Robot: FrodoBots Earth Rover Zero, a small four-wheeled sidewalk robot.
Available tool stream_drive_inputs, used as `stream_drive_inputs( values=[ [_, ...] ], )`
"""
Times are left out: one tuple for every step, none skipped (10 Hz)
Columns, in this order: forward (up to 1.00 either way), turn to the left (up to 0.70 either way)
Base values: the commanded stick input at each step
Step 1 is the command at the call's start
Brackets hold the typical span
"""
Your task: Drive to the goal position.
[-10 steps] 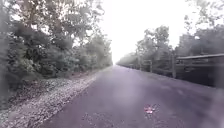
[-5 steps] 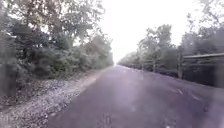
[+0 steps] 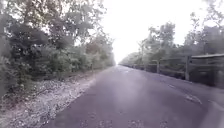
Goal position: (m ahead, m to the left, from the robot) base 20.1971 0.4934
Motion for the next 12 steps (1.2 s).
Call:
stream_drive_inputs(
  values=[
    [1.00,0.00],
    [1.00,0.00],
    [1.00,0.00],
    [1.00,0.00],
    [1.00,-0.02],
    [1.00,-0.17],
    [1.00,-0.38],
    [1.00,-0.38],
    [1.00,-0.29],
    [1.00,0.00],
    [1.00,0.00],
    [1.00,0.00]
  ],
)
